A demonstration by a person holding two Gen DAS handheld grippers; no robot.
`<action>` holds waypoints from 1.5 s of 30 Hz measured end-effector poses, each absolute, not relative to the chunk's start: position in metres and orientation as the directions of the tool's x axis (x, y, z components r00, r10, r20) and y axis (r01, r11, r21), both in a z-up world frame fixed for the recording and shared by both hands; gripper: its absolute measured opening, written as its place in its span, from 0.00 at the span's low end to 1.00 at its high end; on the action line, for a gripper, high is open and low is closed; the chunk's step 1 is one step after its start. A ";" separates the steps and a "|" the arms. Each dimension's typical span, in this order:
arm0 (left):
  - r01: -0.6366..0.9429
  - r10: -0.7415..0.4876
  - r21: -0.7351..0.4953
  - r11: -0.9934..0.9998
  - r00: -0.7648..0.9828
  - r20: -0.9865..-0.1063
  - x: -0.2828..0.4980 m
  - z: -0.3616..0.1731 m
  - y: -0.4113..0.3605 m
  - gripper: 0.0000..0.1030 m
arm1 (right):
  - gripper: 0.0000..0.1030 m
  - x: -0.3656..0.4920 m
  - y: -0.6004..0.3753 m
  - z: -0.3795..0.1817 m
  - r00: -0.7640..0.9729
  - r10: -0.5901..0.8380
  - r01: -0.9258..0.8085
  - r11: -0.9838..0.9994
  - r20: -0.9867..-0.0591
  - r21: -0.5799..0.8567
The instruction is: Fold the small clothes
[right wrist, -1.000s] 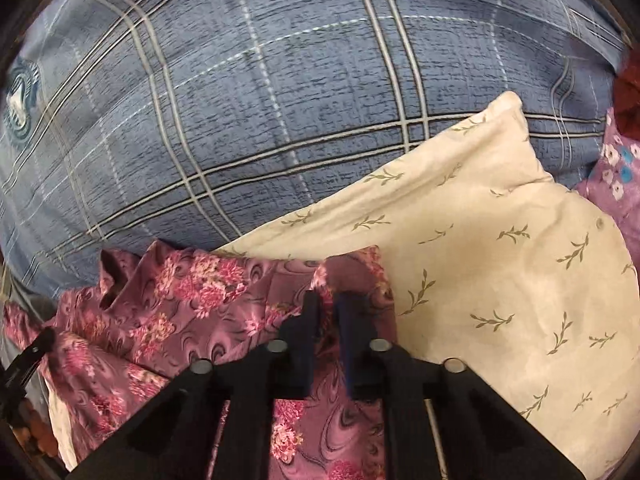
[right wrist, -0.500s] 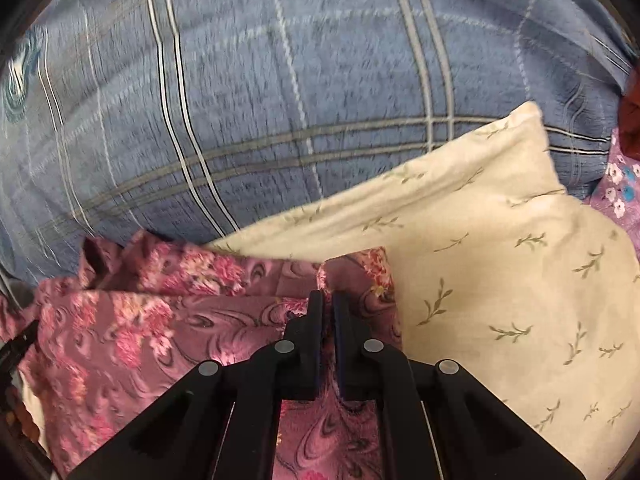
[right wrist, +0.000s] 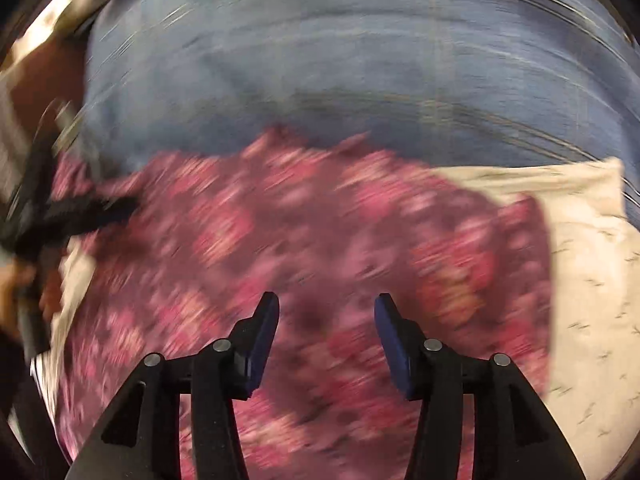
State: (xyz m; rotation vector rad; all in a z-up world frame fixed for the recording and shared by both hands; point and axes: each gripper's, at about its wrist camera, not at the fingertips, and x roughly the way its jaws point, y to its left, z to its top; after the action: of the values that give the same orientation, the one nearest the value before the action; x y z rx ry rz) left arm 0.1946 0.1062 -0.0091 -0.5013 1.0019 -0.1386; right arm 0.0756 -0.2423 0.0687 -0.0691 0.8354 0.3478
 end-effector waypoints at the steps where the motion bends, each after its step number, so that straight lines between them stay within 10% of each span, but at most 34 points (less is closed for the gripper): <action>1: -0.114 -0.345 -0.468 0.876 0.531 -0.774 0.200 -0.013 0.104 0.44 | 0.53 0.071 -0.233 0.065 0.611 0.276 -0.354 0.934 -0.742 0.056; 5: -0.097 -0.273 -0.380 0.920 0.539 -0.797 0.211 -0.014 0.090 0.08 | 0.55 0.068 -0.206 0.045 0.625 0.165 -0.402 0.906 -0.763 -0.133; 8: -0.073 -0.270 -0.379 0.923 0.581 -0.768 0.207 -0.006 0.086 0.05 | 0.49 0.066 -0.197 0.045 0.672 0.111 -0.394 0.890 -0.732 -0.227; 10: -0.059 -0.265 -0.375 0.925 0.605 -0.751 0.198 0.003 0.087 0.04 | 0.03 0.065 -0.194 0.045 0.683 0.085 -0.382 0.888 -0.726 -0.255; 30: -0.116 -0.237 -0.367 0.923 0.579 -0.780 0.120 0.003 0.118 0.09 | 0.14 0.032 -0.172 0.034 0.669 0.080 -0.427 0.855 -0.739 -0.294; 33: -0.100 -0.219 -0.336 0.937 0.581 -0.784 0.110 0.026 0.129 0.25 | 0.36 0.021 -0.168 0.048 0.664 0.116 -0.427 0.870 -0.739 -0.247; 36: -0.113 -0.187 -0.314 0.942 0.601 -0.777 0.098 0.055 0.153 0.41 | 0.36 0.009 -0.150 0.065 0.683 0.154 -0.442 0.865 -0.714 -0.237; 45: -0.297 -0.024 -0.274 0.915 0.638 -0.770 0.054 0.120 0.278 0.43 | 0.36 -0.002 -0.036 0.098 0.641 0.360 -0.579 0.806 -0.678 -0.119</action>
State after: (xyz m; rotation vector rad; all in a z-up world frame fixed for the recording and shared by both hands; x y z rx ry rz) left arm 0.0543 0.2781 0.1204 -0.3984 0.8711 0.1610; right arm -0.0020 -0.0364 0.0984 -0.3429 0.6890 0.5477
